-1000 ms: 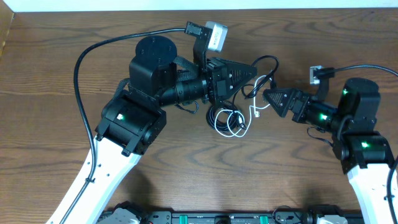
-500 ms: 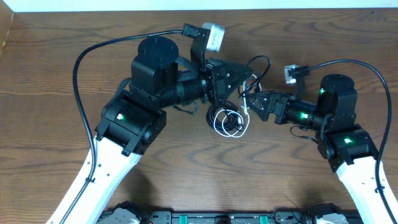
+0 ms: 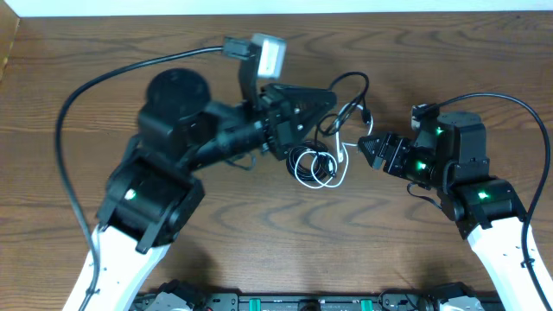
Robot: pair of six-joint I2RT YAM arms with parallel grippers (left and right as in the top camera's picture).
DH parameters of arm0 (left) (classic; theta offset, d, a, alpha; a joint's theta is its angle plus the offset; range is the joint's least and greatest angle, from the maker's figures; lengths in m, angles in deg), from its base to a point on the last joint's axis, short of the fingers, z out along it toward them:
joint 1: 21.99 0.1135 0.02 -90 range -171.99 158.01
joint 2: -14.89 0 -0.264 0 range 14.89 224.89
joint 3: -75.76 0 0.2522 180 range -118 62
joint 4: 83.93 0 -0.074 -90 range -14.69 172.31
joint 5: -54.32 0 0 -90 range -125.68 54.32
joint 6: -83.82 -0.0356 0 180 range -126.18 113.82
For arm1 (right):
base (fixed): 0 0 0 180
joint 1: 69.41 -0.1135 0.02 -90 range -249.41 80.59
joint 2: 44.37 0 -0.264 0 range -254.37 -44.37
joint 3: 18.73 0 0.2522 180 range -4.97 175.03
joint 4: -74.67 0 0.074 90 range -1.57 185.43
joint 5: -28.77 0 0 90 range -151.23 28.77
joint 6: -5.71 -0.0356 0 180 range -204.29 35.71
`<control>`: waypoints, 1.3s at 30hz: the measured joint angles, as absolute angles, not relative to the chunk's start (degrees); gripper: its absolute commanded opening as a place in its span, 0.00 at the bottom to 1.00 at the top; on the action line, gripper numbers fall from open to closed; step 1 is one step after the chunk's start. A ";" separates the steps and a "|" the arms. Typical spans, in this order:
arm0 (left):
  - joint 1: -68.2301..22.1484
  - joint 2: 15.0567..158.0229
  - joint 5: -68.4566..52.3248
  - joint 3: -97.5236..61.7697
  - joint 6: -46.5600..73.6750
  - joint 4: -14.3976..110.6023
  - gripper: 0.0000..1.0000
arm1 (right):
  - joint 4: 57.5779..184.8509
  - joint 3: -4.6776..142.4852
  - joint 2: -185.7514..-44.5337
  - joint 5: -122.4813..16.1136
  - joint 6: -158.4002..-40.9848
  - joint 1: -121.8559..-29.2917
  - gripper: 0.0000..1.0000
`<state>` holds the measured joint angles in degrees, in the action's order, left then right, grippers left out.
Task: Untangle cables
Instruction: 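Grasp the white cable with the right gripper and pull it rightward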
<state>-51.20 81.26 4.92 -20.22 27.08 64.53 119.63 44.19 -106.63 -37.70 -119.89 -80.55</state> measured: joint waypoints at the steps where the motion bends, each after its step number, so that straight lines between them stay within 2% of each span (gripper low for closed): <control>1: -51.12 80.76 4.92 -20.22 27.05 64.53 0.08 | 119.50 44.19 -106.63 -37.98 -119.84 -80.55 0.77; 19: -51.07 80.56 5.11 -20.22 32.65 64.37 0.08 | 108.96 44.19 -106.63 -35.56 -119.65 -80.59 0.73; 26: -51.07 80.12 5.09 -20.22 35.49 65.86 0.08 | 105.18 44.19 -106.63 -35.36 -119.67 -83.06 0.66; 29: -51.07 79.67 5.11 -20.22 36.91 65.88 0.08 | 103.67 44.19 -106.89 -35.47 -119.71 -84.46 0.57; 34: -51.07 79.43 5.11 -20.22 38.11 65.88 0.08 | 102.01 44.19 -109.93 -36.08 -119.54 -85.05 0.29; 35: -51.07 79.38 5.14 -20.22 38.46 65.88 0.08 | 101.49 44.19 -110.72 -36.08 -119.49 -85.05 0.14; 36: -51.07 79.27 5.14 -20.22 38.68 65.86 0.08 | 101.05 44.19 -111.66 -35.99 -119.52 -85.05 0.04; 37: -51.07 79.27 5.14 -20.22 38.84 65.86 0.08 | 100.99 44.19 -112.31 -35.75 -119.43 -85.05 0.01; 39: -51.07 79.23 5.14 -20.22 38.84 65.86 0.08 | 101.03 44.19 -112.66 -35.56 -119.52 -85.05 0.01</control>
<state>-51.07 79.23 5.14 -20.22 38.84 65.86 101.03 44.19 -112.66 -35.56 -119.52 -85.05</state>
